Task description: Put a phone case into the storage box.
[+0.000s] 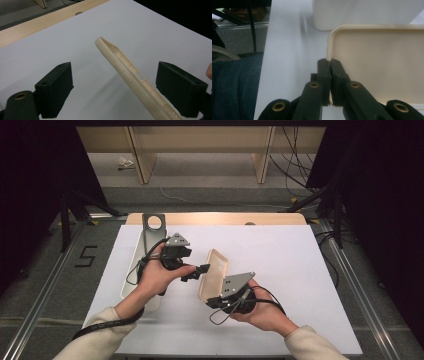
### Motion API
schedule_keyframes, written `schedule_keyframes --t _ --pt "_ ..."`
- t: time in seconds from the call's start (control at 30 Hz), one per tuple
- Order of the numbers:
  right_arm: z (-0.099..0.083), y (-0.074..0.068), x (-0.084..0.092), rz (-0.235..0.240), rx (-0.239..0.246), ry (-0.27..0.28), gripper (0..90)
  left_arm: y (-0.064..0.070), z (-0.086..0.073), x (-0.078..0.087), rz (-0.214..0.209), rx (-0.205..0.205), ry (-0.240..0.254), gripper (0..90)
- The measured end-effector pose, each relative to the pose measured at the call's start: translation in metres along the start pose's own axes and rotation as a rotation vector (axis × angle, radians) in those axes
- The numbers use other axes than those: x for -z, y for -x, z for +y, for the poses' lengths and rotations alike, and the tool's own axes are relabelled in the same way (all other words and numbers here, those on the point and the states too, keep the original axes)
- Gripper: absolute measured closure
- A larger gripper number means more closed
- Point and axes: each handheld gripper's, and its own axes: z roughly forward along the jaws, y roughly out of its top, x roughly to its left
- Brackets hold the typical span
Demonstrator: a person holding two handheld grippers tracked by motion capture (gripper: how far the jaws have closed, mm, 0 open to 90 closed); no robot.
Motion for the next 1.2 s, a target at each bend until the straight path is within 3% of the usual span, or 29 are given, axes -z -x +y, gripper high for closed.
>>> schedule_keyframes --t 0.17,0.47,0.9,1.2 --pt "0.0 -0.001 -0.001 -0.001 0.005 -0.001 88.1 0.0 0.006 -0.012 -0.001 0.003 -0.037 15.8" --pt "0.001 -0.002 -0.001 0.001 0.015 -0.002 88.1 -0.007 0.012 -0.029 -0.01 0.047 -0.095 23.1" --pt "0.002 -0.002 0.0 0.001 0.021 -0.004 88.2 -0.008 0.015 -0.038 -0.008 0.105 -0.118 31.5" --pt "0.002 -0.003 -0.001 0.004 0.032 -0.011 88.2 -0.008 0.02 -0.044 -0.006 0.151 -0.121 44.1"
